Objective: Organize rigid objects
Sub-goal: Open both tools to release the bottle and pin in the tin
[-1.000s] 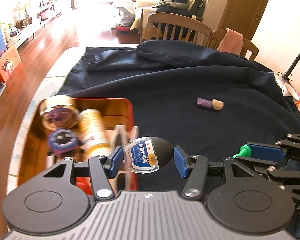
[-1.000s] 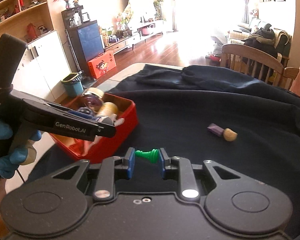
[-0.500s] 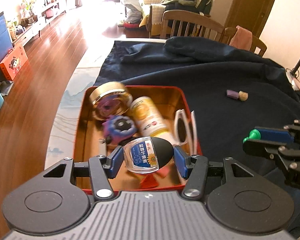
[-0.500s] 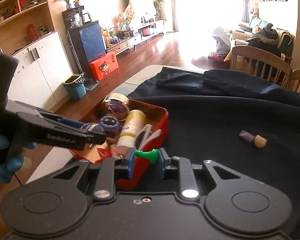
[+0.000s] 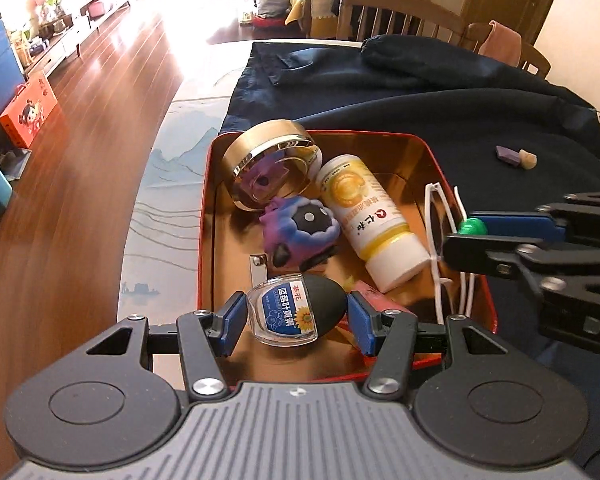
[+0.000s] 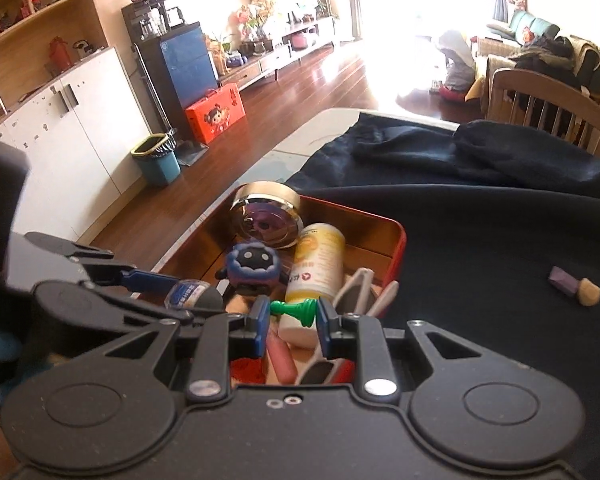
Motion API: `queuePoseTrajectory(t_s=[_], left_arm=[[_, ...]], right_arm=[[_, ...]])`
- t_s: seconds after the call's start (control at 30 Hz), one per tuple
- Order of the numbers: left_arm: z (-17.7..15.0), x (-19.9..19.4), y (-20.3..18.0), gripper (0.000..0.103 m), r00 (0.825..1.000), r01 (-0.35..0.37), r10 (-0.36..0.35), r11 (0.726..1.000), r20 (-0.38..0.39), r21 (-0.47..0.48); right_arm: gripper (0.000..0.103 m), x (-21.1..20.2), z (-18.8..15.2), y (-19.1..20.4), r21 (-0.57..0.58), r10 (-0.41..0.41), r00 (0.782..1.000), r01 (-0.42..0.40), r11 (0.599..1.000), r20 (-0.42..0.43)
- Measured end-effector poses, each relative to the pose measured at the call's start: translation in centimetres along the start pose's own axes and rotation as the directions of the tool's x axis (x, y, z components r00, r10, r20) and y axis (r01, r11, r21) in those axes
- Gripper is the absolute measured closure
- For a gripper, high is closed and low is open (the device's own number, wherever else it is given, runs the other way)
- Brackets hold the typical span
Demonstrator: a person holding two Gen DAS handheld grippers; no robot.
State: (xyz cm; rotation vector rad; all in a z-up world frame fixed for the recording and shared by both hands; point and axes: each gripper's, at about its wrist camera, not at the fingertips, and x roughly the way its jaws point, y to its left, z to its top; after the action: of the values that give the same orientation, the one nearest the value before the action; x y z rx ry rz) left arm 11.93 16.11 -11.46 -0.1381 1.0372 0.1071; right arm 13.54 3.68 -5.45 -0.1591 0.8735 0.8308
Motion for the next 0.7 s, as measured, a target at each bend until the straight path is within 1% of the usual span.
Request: queuePoseTrajectory(t_s=[0.13, 0.3, 0.5, 0.6, 0.7], left_arm=[[0.2, 0.8, -0.1, 0.049, 1.0, -0.004, 0.004, 1.0, -0.003, 0.028], [0.3, 1.7, 0.3, 0.049, 1.0, -0.003, 0.003, 1.0, -0.027, 0.028], [0.3, 2.7, 0.3, 0.049, 0.999, 0.004, -0.002, 0.999, -0.046, 0.037], [0.2, 3.0, -0.1, 0.049, 0.999, -0.004, 0.007, 0.998, -0.045, 0.056], [0.0, 3.1, -0.5, 0.049, 0.999, 0.004, 0.0, 0.998, -0.053, 0.065]], right_arm=[[0.08, 2.1, 0.6, 0.3, 0.005, -0.007, 0.999, 0.007, 1.0, -0.033], [0.08, 3.9, 1.0, 0.5, 0.016, -0.016, 0.998, 0.017, 1.0, -0.064], [0.08, 4.5, 1.3, 0.8, 0.003, -0.023, 0.997, 0.024, 1.0, -0.075], [0.079, 4.5, 1.4, 1.0, 0.003, -0.03, 0.997, 0.03, 1.0, -0.075], [0.077, 4.5, 1.4, 0.9, 0.007, -0.039, 0.996, 0.04, 0.999, -0.076]])
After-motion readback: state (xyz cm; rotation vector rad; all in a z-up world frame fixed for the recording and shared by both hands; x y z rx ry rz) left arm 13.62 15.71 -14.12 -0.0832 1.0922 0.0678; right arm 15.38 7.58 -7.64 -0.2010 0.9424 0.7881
